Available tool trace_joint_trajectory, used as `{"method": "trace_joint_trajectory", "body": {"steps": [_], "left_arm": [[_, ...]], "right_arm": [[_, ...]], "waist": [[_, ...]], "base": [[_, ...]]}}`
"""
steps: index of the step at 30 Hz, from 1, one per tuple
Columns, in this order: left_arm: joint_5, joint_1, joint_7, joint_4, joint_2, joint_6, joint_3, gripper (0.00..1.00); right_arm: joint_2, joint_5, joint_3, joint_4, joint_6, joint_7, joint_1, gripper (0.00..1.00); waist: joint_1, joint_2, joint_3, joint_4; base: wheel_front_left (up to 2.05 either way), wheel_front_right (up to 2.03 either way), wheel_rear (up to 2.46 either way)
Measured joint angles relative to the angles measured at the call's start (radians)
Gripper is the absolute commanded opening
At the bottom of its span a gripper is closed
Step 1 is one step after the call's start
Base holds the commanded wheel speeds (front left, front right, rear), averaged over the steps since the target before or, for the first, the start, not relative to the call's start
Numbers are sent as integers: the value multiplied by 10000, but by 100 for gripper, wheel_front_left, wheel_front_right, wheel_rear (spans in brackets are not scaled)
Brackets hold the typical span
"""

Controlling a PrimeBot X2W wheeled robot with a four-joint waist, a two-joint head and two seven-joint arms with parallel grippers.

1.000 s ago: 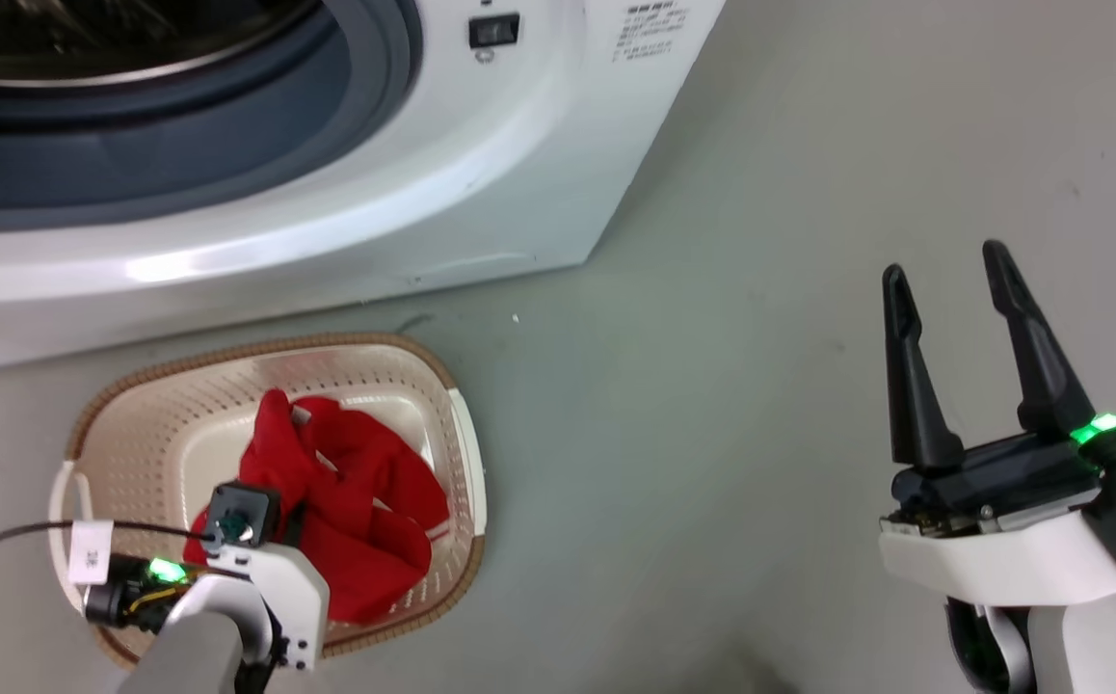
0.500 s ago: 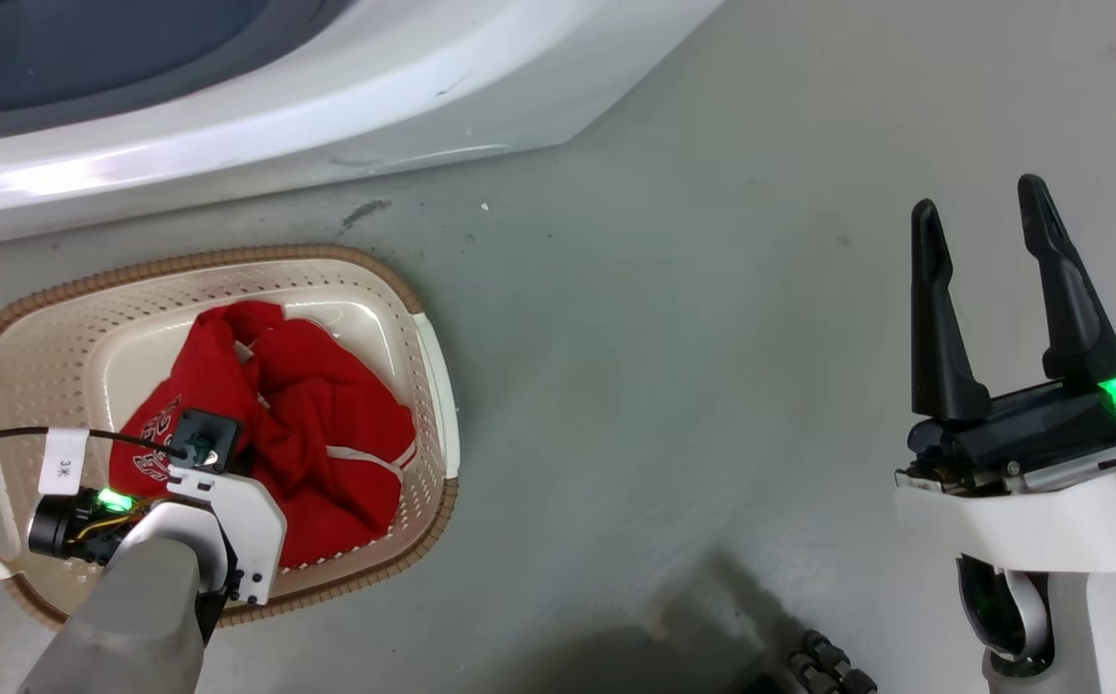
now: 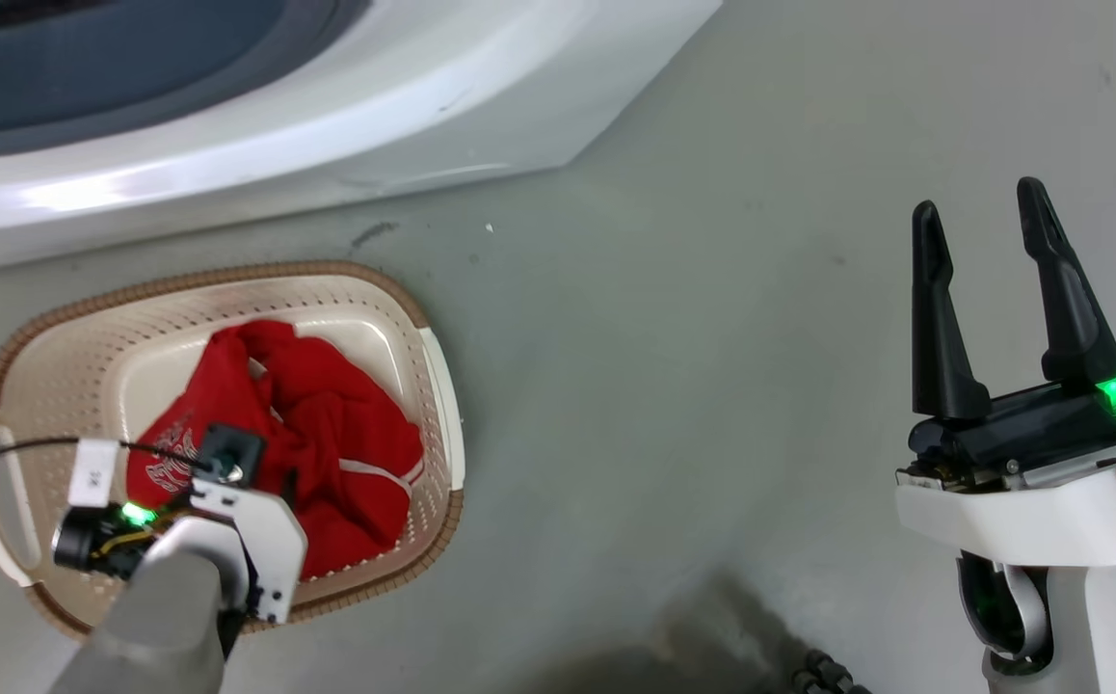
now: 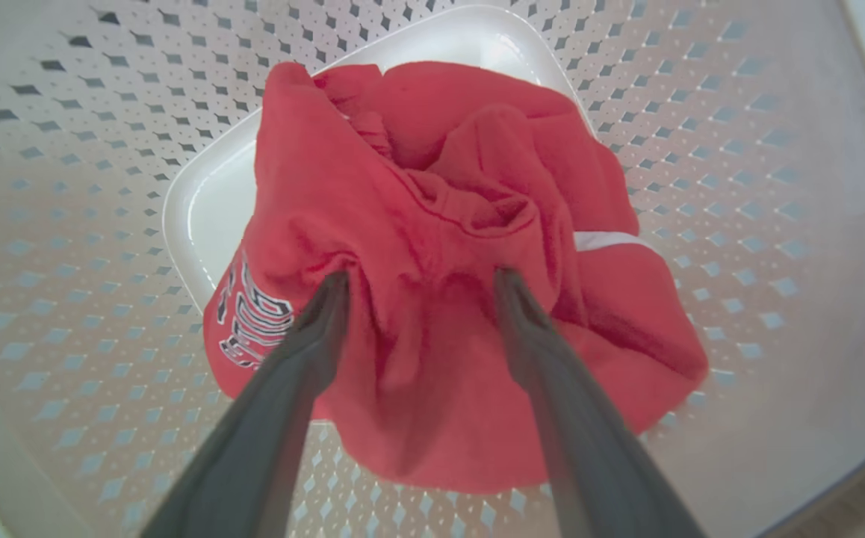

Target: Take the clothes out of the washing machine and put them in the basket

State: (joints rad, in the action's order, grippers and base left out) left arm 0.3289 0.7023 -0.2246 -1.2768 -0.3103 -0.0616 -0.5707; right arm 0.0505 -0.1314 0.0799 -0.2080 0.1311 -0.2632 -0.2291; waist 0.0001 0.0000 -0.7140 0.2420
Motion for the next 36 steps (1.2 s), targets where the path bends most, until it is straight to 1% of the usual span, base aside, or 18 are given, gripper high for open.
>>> {"method": "trace_joint_trajectory", "body": {"steps": [8, 12, 18, 23, 28, 33, 34, 36], "left_arm": [[384, -818, -297, 8, 418, 12, 171, 100], [500, -1312, -353, 357, 518, 86, 288, 100], [525, -2227, -378, 2057, 485, 458, 757, 100], [395, -3012, -384, 3572, 499, 754, 1342, 100], [23, -3806, -384, 5129, 550, 1041, 2000, 100], [-382, -4576, -384, 6466, 665, 1195, 2698, 100], [-569, -4855, -384, 6961, 721, 1248, 2961, 100], [-736, -5090, -384, 7520, 815, 1306, 3235, 100]], "right_arm": [[0, 174, -17, 224, 0, 0, 429, 100], [-2, 318, -10, 345, 0, 0, 756, 100], [-2, 476, -90, 489, 0, 0, 1307, 100], [-2, 560, -198, 608, 0, 0, 1729, 100], [-2, 617, -334, 704, 0, 0, 2099, 100], [-2, 698, -376, 836, 0, 0, 2436, 100], [-2, 715, -378, 884, 0, 0, 2568, 100], [-2, 723, -401, 909, 0, 0, 2668, 100]], "waist": [[0, 0, 1147, -216], [-1, 0, 1850, -362], [-1, 0, 2904, -615], [-2, 0, 3679, -843], [-2, 0, 4319, -1077], [-3, 0, 4899, -1272], [-3, 0, 5123, -1330], [-3, 0, 5334, -1383]], "base": [[0, 0, 0], [0, 0, 0], [0, 0, 0], [0, 0, 0], [0, 0, 0], [0, 0, 0], [0, 0, 0], [0, 0, 0]]}}
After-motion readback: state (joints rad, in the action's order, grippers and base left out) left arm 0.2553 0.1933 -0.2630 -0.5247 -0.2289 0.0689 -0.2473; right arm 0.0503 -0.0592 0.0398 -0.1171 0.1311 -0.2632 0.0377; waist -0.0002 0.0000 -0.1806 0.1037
